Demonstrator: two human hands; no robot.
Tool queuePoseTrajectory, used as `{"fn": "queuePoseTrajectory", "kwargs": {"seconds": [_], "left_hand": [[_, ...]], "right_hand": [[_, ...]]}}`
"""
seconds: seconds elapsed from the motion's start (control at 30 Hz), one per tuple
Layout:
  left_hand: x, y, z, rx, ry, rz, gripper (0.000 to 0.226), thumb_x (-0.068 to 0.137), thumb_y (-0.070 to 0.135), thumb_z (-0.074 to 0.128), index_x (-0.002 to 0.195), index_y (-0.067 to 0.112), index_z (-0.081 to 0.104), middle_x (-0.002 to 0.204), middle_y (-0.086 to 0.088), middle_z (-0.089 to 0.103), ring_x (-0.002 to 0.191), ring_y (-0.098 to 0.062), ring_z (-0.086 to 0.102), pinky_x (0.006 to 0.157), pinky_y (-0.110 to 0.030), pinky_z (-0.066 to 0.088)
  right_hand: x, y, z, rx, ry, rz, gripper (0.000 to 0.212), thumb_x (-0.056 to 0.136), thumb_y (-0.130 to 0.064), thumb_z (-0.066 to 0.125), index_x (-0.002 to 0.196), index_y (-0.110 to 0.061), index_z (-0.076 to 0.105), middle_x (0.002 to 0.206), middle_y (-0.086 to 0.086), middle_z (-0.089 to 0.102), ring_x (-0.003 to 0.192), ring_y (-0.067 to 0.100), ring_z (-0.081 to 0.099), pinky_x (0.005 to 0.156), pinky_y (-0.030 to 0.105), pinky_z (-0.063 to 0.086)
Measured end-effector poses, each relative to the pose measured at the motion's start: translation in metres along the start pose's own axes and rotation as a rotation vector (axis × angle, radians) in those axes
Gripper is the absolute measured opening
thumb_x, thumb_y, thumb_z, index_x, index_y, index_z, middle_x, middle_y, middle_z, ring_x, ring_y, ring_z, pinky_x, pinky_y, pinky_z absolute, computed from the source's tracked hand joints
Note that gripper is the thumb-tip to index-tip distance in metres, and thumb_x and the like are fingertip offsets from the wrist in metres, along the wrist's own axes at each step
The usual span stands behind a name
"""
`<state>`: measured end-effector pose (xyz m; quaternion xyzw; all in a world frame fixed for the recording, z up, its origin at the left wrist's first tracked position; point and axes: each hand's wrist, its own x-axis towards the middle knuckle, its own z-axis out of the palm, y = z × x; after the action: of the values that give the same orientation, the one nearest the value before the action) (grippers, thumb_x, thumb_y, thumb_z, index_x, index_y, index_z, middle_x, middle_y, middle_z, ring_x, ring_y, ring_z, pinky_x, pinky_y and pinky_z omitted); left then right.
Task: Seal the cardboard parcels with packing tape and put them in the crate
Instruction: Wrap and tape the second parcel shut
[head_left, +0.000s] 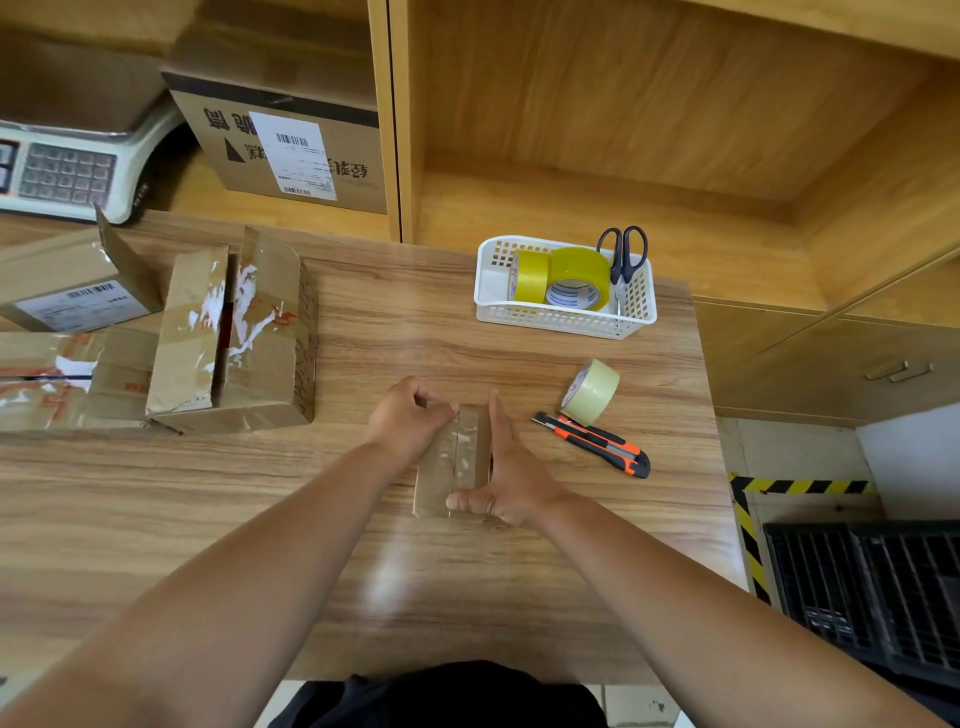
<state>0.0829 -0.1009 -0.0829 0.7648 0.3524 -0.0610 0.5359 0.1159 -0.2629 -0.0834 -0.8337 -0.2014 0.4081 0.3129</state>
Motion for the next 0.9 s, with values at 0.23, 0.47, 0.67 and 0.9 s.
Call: {"fn": "queuePoseTrajectory", "kwargs": {"seconds": [0.23,0.47,0.67,0.9], "left_hand": [[-0.008,0.001,-0.003,0.225,-0.068,-0.127,0.041,0.088,0.056,0.052,0.094,0.015,0.052,0.083,0.003,0.056,0.075,-0.014,0.052,0.059,-0.029,0.038],[-0.024,0.018,-0.012,0.163,0.007,-0.025,0.030,0.081,0.049,0.062,0.084,0.019,0.058,0.074,0.006,0.062,0.072,-0.014,0.059,0.056,-0.026,0.042],[-0.043,0.027,-0.024,-0.102,0.048,0.109,0.029,0.077,0.024,0.074,0.100,0.026,0.056,0.088,0.018,0.060,0.081,0.003,0.057,0.061,-0.012,0.041],[-0.057,0.005,-0.025,-0.279,-0.098,0.167,0.075,0.063,0.001,0.079,0.125,0.025,0.044,0.117,0.000,0.049,0.107,-0.011,0.052,0.080,-0.013,0.046]], "right_hand": [[-0.006,-0.001,0.002,0.366,0.057,0.062,0.127,0.068,-0.020,0.086,0.150,-0.027,-0.011,0.149,-0.010,0.026,0.129,0.010,0.039,0.097,0.017,0.039],[-0.012,-0.011,-0.005,0.643,0.121,-0.001,0.064,0.078,-0.005,0.075,0.131,-0.027,0.046,0.117,-0.002,0.061,0.096,0.014,0.065,0.070,0.019,0.052],[-0.009,-0.023,-0.007,0.680,0.269,-0.077,0.066,0.070,-0.020,0.077,0.128,-0.036,0.050,0.129,0.007,0.055,0.110,0.018,0.059,0.081,0.026,0.054],[-0.021,-0.023,-0.002,0.566,0.240,-0.054,0.092,0.059,-0.029,0.078,0.141,-0.031,0.036,0.128,0.004,0.046,0.117,0.015,0.051,0.086,0.030,0.052]]}}
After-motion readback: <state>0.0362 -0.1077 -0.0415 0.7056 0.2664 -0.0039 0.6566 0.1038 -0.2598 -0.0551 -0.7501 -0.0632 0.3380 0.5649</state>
